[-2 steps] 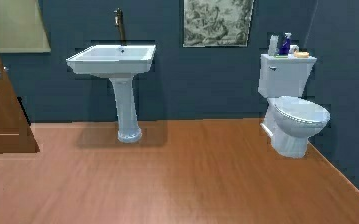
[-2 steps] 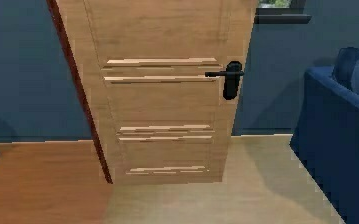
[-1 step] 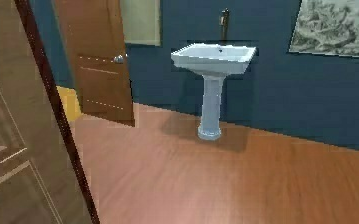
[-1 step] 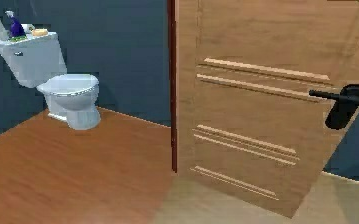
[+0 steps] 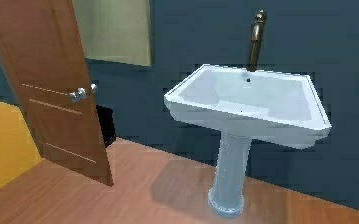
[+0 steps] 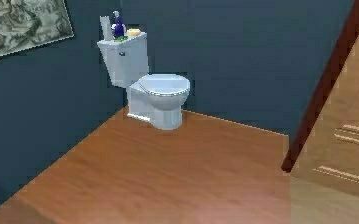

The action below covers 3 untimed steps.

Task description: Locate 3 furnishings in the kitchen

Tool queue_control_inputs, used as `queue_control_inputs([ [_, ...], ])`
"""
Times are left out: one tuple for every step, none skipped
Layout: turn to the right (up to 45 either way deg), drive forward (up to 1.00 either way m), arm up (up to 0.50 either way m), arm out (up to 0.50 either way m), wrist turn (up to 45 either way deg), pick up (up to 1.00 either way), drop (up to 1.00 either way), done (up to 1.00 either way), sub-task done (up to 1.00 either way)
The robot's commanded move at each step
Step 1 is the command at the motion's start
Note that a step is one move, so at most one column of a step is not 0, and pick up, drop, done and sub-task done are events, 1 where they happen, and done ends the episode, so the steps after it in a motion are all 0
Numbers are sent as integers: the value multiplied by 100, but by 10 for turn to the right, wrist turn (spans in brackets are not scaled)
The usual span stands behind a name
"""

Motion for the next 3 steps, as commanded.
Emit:
queue_control_inputs([
  [-90,0,0,0,0,0,0,0,0],
  [0,15,0,0,0,0,0,0,0],
  [-450,0,0,0,0,0,0,0,0],
])
